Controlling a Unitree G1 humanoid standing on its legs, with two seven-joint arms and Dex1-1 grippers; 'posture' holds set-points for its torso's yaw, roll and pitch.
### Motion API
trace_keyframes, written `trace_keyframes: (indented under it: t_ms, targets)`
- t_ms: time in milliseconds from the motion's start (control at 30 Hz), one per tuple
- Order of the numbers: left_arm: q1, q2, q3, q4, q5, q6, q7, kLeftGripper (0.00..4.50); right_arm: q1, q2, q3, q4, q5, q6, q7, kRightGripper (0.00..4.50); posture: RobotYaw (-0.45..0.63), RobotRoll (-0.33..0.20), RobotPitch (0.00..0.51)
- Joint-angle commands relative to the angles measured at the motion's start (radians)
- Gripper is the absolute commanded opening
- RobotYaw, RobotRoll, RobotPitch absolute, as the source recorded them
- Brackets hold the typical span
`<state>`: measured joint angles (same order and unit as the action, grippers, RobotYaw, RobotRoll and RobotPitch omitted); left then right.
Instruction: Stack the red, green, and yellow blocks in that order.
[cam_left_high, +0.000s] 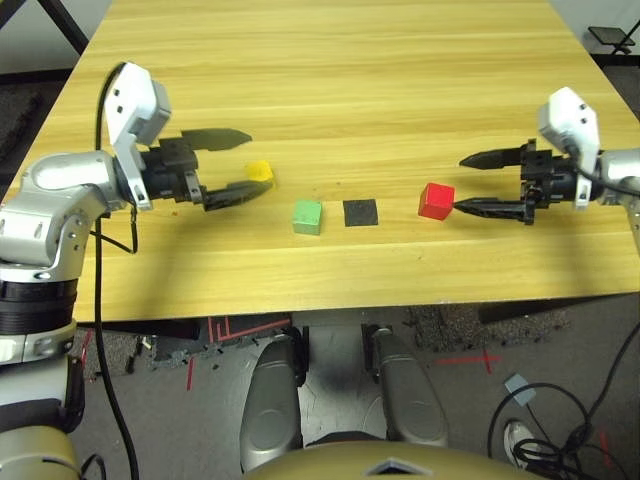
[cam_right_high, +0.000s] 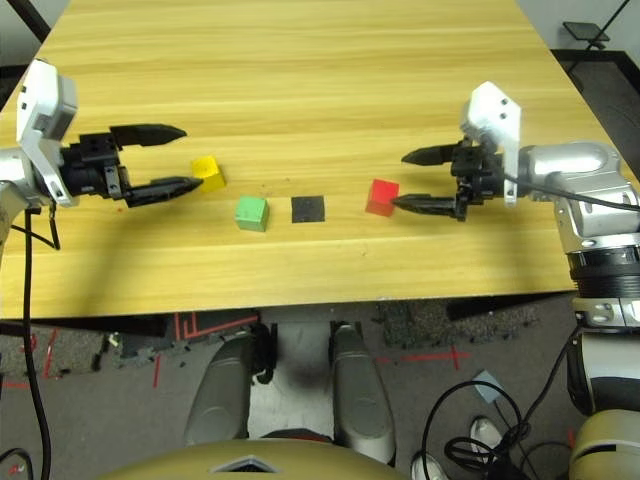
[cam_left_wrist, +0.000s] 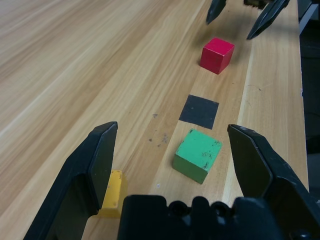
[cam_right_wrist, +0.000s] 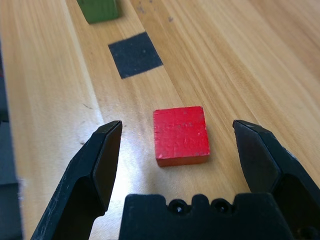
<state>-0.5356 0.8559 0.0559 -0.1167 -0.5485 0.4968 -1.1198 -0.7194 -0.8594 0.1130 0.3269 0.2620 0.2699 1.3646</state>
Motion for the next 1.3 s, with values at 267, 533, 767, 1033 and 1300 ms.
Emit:
trace_keyframes:
  t_ms: [267,533,767,1033,1300]
  targets:
    - [0.089,0.036,-0.030,-0.096,0.012,0.046,-0.035,4.49,-0.079,0.084,0.074,0.188,-0.135,-0.132,0.011,4.50,0.19,-0.075,0.229]
    - [0.089,0.052,-0.057,-0.111,0.034,0.016,-0.074,4.50,-0.117,0.149,0.093,0.259,-0.182,-0.187,0.010,3.98,0.22,-0.065,0.234]
    - [0.072,0.058,-0.053,-0.128,0.040,0.035,-0.085,4.50,-0.178,0.198,0.108,0.195,-0.190,-0.194,0.038,2.08,0.23,-0.061,0.234]
    - [0.063,0.068,-0.081,-0.107,0.066,0.039,-0.098,4.50,-0.208,0.289,0.202,0.135,-0.226,-0.167,0.089,2.08,0.25,-0.075,0.230]
    - [0.090,0.062,-0.064,-0.146,0.057,0.061,-0.069,4.50,-0.263,0.381,0.238,0.204,-0.261,-0.204,0.078,2.08,0.31,-0.083,0.236]
